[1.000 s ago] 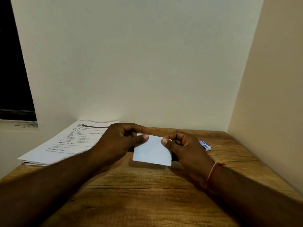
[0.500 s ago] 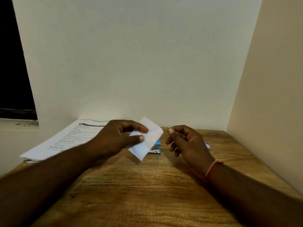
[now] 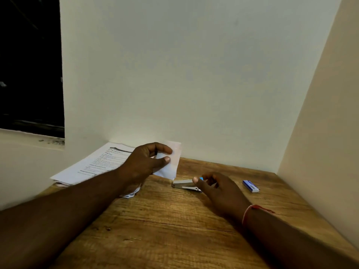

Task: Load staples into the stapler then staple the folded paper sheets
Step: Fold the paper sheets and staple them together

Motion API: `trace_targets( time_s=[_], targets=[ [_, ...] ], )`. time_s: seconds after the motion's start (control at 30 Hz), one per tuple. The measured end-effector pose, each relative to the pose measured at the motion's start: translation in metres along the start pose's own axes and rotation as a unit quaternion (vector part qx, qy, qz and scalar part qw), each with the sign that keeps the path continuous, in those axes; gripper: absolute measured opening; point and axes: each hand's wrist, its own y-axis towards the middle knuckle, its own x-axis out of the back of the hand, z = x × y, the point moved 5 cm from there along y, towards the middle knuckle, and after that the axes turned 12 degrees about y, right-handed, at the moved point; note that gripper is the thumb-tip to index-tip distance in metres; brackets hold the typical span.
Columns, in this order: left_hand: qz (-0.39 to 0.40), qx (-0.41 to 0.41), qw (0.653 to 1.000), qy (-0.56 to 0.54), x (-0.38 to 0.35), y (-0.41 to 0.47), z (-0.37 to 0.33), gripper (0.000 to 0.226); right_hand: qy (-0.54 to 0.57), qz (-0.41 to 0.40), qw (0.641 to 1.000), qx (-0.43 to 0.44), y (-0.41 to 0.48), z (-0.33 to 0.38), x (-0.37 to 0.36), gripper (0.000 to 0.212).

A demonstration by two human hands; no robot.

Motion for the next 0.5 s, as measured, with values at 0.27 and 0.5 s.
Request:
trace_targets(
  time_s=[0.27,0.5],
  targets=[
    [0.004,0.041,0.999,-0.031,-0.002,-0.002,0.001,0.016,-0.077,0.026,0.997,0.007,0.017,0.003,-0.022,0.019],
    [-0.025,0.139,0.978,-0.156,-0.003,-0.001,0.006,0.025,0.074,0.029,0.996,0.038,0.010,-0.010,-0.010,0.006]
  ],
)
